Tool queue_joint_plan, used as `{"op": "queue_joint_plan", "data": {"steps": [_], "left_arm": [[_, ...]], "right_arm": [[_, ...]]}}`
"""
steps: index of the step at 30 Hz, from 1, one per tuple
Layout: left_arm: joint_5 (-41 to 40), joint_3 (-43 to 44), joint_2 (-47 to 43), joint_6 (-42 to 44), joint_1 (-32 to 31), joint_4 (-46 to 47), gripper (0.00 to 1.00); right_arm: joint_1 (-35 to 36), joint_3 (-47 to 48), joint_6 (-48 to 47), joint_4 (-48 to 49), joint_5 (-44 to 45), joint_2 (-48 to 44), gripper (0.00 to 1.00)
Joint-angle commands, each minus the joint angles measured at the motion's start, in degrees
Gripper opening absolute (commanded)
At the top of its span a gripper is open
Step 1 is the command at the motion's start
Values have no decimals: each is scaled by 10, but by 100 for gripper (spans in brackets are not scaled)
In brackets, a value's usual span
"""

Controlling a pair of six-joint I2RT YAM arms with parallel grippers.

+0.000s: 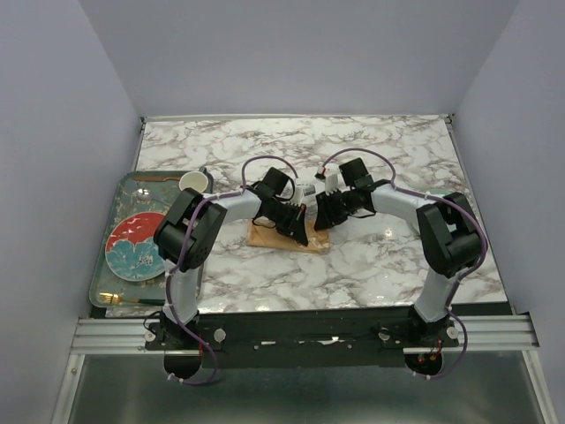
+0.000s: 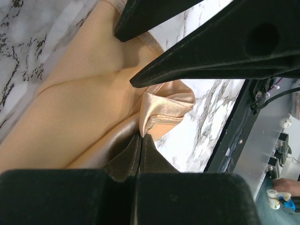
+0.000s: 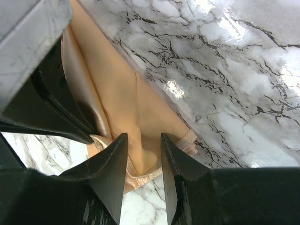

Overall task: Fold the napkin into a case and place the utensils inside
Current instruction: Stuff the top corner of the smaller-rectangle-folded napkin into the folded napkin.

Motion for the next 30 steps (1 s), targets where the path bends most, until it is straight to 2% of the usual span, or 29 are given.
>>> {"op": "queue_joint_plan", "data": {"steps": [1, 7, 10, 14, 15, 30], "left_arm": [[19, 16, 15, -2, 6, -14, 0], [19, 15, 17, -5, 10, -16, 0], [20, 15, 19, -5, 13, -17, 0], [20, 15, 16, -9, 16, -18, 0], [20, 15, 14, -10, 16, -18, 0], [22, 32, -1, -39, 24, -18, 0]], "right_arm": [[12, 11, -2, 6, 27, 16, 42], [24, 19, 7, -6, 60, 30, 39], [30, 20, 13, -9, 79, 37, 32], [31, 24, 18, -19, 88, 38, 15], [31, 28, 17, -22, 90, 37, 1], [30, 16, 38, -32, 43, -55, 1]]}}
